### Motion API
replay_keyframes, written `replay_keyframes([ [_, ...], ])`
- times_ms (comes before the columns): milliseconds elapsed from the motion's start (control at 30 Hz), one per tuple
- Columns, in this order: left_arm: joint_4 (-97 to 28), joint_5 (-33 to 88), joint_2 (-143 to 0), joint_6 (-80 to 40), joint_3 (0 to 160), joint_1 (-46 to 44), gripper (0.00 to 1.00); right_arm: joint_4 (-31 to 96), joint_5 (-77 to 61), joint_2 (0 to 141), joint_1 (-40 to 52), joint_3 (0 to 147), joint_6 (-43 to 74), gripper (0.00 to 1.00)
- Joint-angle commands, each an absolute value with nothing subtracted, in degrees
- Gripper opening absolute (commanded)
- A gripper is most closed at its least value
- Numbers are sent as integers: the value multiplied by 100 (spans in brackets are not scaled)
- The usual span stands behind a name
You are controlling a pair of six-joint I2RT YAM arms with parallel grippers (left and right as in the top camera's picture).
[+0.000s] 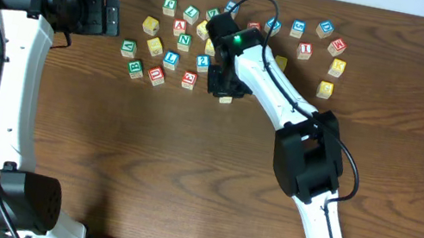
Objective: Spell out CORL
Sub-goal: 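Lower the right gripper onto the yellow-edged C block and close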
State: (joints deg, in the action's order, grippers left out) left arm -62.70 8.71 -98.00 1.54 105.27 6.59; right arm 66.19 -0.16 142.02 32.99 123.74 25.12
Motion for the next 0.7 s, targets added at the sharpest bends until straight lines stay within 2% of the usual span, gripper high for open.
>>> replay_keyframes([
  [0,-6285,902,-9810,189,10674,642,98,7091,43,13974,3540,12363,2532,19],
  [200,-6285,902,-9810,189,10674,642,98,7319,49,13979,3859,12357,3135,17],
  [400,-6285,902,-9810,189,10674,642,98,6949,51,13983,4075,12202,4147,20],
  [667,-6285,902,-9810,189,10674,642,98,6361,51,13983,4204,11869,4668,15],
])
